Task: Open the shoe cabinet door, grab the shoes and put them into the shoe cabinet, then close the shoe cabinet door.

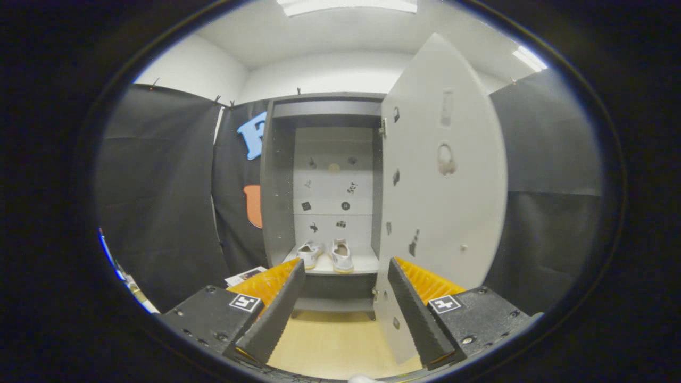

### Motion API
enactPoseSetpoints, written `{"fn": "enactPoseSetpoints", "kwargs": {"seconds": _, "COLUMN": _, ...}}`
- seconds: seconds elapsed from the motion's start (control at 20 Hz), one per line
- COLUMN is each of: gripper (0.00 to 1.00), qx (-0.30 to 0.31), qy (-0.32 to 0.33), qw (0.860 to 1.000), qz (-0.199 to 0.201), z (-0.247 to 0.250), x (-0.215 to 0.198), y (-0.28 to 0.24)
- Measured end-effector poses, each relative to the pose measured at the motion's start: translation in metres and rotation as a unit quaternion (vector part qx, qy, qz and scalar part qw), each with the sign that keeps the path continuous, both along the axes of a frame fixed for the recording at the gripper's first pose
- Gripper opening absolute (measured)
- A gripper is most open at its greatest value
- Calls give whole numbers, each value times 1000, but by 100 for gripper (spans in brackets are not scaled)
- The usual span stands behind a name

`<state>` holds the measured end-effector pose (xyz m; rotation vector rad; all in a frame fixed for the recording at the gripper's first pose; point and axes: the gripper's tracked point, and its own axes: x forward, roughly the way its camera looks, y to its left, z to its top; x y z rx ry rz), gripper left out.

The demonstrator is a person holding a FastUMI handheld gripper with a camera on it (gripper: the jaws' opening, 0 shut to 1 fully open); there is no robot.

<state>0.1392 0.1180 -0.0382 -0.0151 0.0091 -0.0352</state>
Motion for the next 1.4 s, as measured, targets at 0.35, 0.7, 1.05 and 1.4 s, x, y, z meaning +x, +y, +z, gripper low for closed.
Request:
{"fn": "enactPoseSetpoints", "kwargs": {"seconds": 0.35, "gripper": 100, "qx": 4, "qy": 4, "qw": 995, "qz": -101, "z": -2, "x": -76, "y": -126}}
{"fn": "enactPoseSetpoints", "kwargs": {"seconds": 0.7, "gripper": 100, "qx": 19, "qy": 1, "qw": 992, "qz": -126, "z": -6, "x": -69, "y": -222}}
{"fn": "enactPoseSetpoints", "kwargs": {"seconds": 1.05, "gripper": 99, "qx": 19, "qy": 12, "qw": 999, "qz": -50, "z": -8, "x": -5, "y": -247}}
{"fn": "enactPoseSetpoints", "kwargs": {"seconds": 1.4, "gripper": 99, "qx": 25, "qy": 26, "qw": 998, "qz": 44, "z": -21, "x": 52, "y": -227}}
